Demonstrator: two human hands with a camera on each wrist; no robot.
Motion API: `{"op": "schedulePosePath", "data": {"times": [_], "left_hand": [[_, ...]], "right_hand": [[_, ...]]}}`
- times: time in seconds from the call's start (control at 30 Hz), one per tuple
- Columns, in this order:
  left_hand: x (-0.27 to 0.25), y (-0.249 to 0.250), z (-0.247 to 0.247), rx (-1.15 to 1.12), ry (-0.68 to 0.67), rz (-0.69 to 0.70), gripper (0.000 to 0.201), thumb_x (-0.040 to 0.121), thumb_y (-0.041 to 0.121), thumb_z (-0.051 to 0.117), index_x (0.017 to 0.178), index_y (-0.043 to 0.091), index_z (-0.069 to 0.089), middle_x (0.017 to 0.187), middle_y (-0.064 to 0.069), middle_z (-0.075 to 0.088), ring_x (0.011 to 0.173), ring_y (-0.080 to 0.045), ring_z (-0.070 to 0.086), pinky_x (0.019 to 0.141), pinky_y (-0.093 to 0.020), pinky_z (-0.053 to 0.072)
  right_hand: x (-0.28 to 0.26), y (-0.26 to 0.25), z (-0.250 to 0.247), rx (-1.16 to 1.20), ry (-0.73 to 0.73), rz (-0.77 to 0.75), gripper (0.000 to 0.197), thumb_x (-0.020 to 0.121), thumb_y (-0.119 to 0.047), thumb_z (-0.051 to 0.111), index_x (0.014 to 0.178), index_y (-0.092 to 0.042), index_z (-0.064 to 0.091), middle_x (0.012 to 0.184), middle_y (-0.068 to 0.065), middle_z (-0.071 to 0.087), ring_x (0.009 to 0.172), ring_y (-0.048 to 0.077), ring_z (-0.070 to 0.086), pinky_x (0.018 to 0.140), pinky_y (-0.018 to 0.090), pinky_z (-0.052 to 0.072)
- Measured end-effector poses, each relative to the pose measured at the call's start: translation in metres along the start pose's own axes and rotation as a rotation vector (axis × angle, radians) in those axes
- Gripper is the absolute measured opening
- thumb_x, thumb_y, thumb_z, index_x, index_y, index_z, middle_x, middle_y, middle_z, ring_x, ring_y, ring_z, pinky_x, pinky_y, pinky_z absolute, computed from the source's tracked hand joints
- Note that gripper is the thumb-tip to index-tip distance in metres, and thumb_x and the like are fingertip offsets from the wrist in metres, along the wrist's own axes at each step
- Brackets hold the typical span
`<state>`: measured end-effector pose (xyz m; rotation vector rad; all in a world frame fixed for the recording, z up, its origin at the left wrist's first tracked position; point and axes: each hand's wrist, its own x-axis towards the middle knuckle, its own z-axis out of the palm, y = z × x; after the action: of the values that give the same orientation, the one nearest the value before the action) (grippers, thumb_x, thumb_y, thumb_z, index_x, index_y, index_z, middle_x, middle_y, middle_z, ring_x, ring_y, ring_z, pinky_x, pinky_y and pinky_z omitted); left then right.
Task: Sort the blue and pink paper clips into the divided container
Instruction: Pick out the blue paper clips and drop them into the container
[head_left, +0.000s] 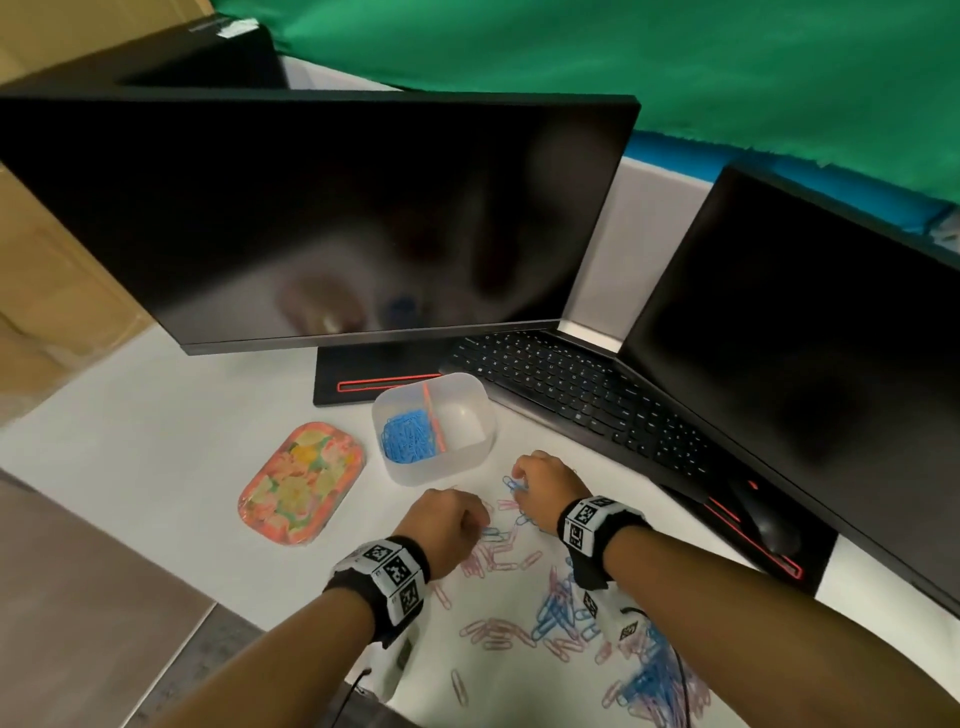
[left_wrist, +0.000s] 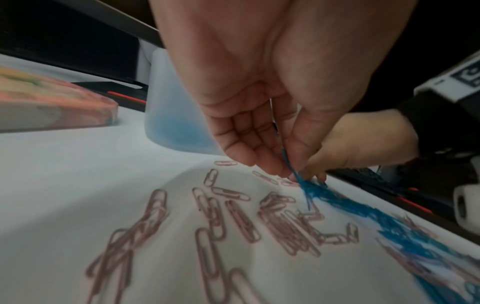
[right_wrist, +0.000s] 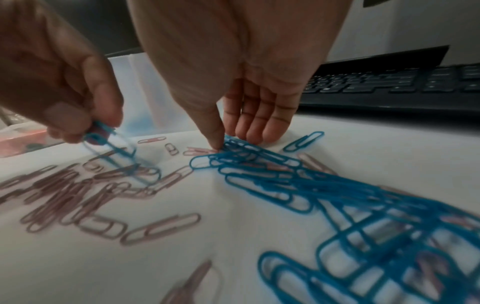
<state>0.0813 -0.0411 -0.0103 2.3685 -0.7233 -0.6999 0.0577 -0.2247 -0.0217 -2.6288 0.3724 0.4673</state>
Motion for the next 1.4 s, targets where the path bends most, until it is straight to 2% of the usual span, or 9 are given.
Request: {"op": "schedulePosePath", "data": {"times": [0.37,0.47,0.57,0.73,0.9,1.07,1.17,1.27,1.4], "left_hand": [[0.002,0.003,-0.003,-0.413,0.111,-0.165,0.024,0.085,0.006,0.059,0.08,0.028,0.068,0.084,-0.001,0.071,0.074,-0.011,0.063,0.064,-0.009,0.046],[0.002,0.001,-0.006,-0.583,0.105,-0.197,0.021,0.085,0.006,0.063,0.081,0.025,0.071,0.08,-0.009,0.069,0.067,-0.014,0.059,0.072,-0.027,0.053],[0.001,0.002,-0.011,-0.752,0.108,-0.256,0.015,0.081,0.009,0.067,0.078,0.023,0.073,0.09,-0.021,0.069,0.084,-0.03,0.064,0.09,-0.045,0.052],[-0.002,0.009,-0.019,-0.911,0.12,-0.244,0.008,0.078,0.004,0.068,0.084,0.01,0.068,0.086,-0.013,0.063,0.093,-0.032,0.069,0.087,-0.037,0.055],[-0.007,0.013,-0.042,-0.886,0.192,-0.178,0.012,0.082,-0.006,0.065,0.087,0.005,0.065,0.093,-0.015,0.061,0.087,-0.031,0.067,0.087,-0.04,0.056],[-0.007,0.006,-0.072,-0.716,0.38,-0.135,0.017,0.082,-0.005,0.063,0.081,0.011,0.069,0.094,-0.006,0.068,0.087,-0.024,0.065,0.083,-0.036,0.056],[-0.002,-0.005,-0.089,-0.564,0.471,-0.18,0.022,0.085,0.001,0.062,0.075,0.021,0.066,0.086,0.004,0.066,0.082,-0.015,0.063,0.076,-0.034,0.056],[0.007,-0.015,-0.097,-0.466,0.489,-0.215,0.025,0.086,0.005,0.061,0.073,0.027,0.064,0.089,0.001,0.066,0.089,-0.021,0.063,0.074,-0.036,0.057],[0.011,-0.021,-0.095,-0.426,0.461,-0.239,0.015,0.09,0.01,0.059,0.089,0.022,0.067,0.1,-0.002,0.065,0.095,-0.021,0.06,0.069,-0.028,0.054]], "right_hand": [[-0.006,0.012,0.0,0.084,-0.039,0.054,0.012,0.087,-0.011,0.057,0.095,-0.008,0.066,0.102,0.011,0.067,0.091,0.027,0.064,0.078,0.031,0.054],[-0.01,0.019,-0.002,0.278,-0.006,0.105,0.01,0.085,-0.009,0.06,0.091,-0.006,0.068,0.087,0.006,0.065,0.084,0.021,0.061,0.078,0.025,0.052],[-0.014,0.02,-0.008,0.498,-0.01,0.154,0.01,0.083,-0.004,0.062,0.089,-0.007,0.069,0.084,0.006,0.068,0.079,0.018,0.063,0.077,0.023,0.05],[-0.027,0.014,-0.024,0.916,-0.112,0.191,0.011,0.088,0.001,0.06,0.095,-0.007,0.064,0.078,0.012,0.066,0.065,0.024,0.061,0.059,0.026,0.052],[-0.037,-0.005,-0.041,1.224,-0.19,0.192,0.015,0.091,0.0,0.057,0.105,-0.001,0.061,0.09,0.012,0.064,0.077,0.026,0.071,0.068,0.029,0.059],[-0.035,-0.036,-0.057,1.234,-0.222,0.148,0.012,0.089,0.001,0.059,0.1,-0.002,0.062,0.087,0.011,0.062,0.074,0.025,0.069,0.068,0.034,0.058],[-0.025,-0.064,-0.065,1.177,-0.2,0.132,0.01,0.089,0.001,0.059,0.096,-0.006,0.062,0.086,0.012,0.062,0.071,0.026,0.068,0.064,0.032,0.058],[-0.01,-0.092,-0.068,1.085,-0.175,0.134,0.013,0.089,0.002,0.056,0.099,-0.006,0.059,0.082,0.014,0.06,0.063,0.024,0.066,0.054,0.03,0.057],[0.006,-0.124,-0.073,1.185,-0.3,0.194,0.019,0.094,0.002,0.045,0.08,-0.008,0.052,0.054,0.009,0.059,0.038,0.017,0.059,0.039,0.025,0.05]]}}
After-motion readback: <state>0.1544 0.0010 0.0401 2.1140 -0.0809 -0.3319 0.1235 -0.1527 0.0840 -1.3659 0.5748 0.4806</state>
